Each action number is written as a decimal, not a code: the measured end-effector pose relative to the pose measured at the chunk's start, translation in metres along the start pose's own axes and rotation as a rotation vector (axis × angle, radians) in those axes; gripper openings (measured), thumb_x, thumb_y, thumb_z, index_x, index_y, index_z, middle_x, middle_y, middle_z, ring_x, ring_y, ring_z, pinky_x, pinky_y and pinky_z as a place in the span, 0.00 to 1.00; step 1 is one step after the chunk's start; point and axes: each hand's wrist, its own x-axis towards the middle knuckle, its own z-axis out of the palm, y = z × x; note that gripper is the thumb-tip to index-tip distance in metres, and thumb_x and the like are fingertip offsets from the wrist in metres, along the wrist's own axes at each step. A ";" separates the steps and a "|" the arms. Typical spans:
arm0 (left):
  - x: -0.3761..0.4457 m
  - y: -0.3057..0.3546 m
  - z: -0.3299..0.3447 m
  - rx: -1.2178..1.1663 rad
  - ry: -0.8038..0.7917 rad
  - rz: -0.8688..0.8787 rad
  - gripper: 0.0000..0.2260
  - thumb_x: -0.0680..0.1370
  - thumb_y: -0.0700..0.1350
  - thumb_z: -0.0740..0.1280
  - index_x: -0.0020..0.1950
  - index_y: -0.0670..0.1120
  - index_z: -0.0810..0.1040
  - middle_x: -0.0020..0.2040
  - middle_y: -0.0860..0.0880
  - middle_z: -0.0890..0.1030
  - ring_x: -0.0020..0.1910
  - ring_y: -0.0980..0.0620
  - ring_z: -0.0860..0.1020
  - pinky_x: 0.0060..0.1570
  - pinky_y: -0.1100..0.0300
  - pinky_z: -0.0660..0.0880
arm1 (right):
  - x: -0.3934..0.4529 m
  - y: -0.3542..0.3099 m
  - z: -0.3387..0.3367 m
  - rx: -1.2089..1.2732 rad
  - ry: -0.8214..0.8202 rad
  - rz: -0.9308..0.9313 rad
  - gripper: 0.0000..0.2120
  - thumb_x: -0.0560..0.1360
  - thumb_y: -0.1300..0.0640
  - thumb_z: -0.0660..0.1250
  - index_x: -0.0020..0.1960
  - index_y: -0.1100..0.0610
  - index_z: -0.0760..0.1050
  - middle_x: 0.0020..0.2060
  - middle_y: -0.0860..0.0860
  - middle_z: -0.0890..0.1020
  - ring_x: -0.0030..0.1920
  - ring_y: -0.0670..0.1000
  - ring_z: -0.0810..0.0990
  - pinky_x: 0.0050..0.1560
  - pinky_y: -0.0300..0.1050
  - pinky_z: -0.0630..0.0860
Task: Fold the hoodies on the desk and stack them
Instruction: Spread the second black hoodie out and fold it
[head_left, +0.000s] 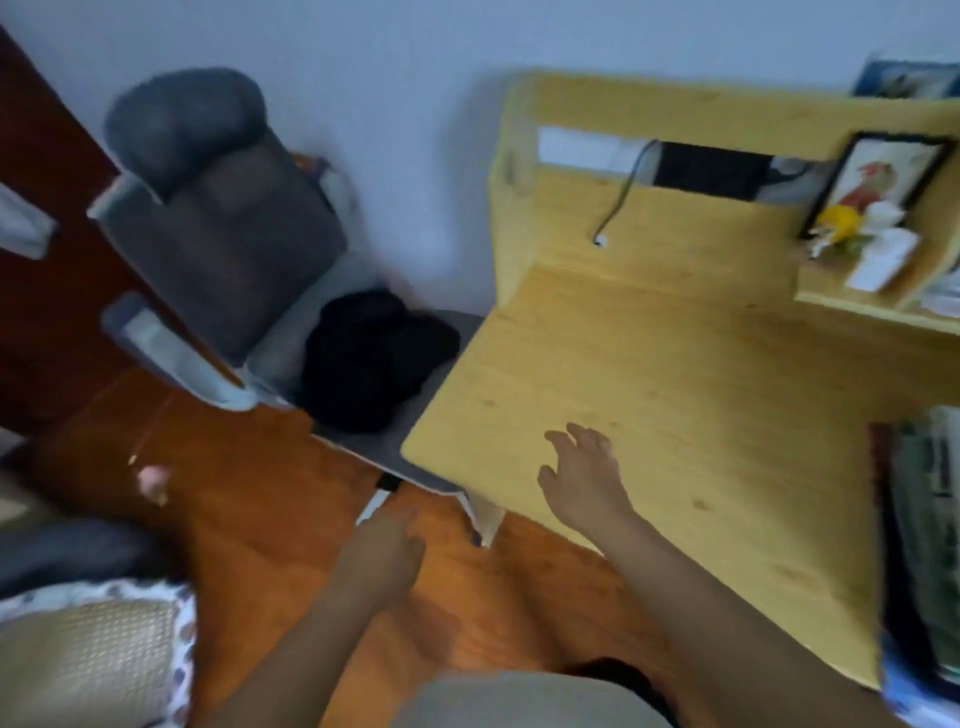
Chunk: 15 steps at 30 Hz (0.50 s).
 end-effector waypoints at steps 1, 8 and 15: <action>-0.001 -0.023 -0.012 -0.050 0.005 -0.045 0.15 0.82 0.48 0.62 0.68 0.49 0.77 0.56 0.45 0.81 0.44 0.48 0.80 0.39 0.53 0.75 | 0.005 -0.023 0.006 0.004 -0.031 -0.020 0.25 0.82 0.50 0.58 0.79 0.51 0.61 0.79 0.54 0.57 0.79 0.59 0.51 0.77 0.55 0.57; 0.038 -0.115 -0.083 -0.276 0.009 -0.200 0.06 0.84 0.49 0.61 0.57 0.57 0.76 0.53 0.52 0.80 0.50 0.50 0.79 0.55 0.53 0.78 | 0.091 -0.123 0.027 -0.045 -0.098 -0.083 0.23 0.82 0.53 0.59 0.76 0.54 0.65 0.74 0.56 0.67 0.74 0.60 0.61 0.74 0.51 0.61; 0.115 -0.134 -0.119 -0.582 -0.067 -0.352 0.08 0.83 0.43 0.62 0.48 0.55 0.75 0.43 0.48 0.79 0.37 0.52 0.76 0.37 0.61 0.71 | 0.173 -0.193 0.055 0.156 -0.253 -0.042 0.22 0.81 0.53 0.61 0.75 0.55 0.68 0.71 0.56 0.71 0.69 0.57 0.71 0.66 0.47 0.68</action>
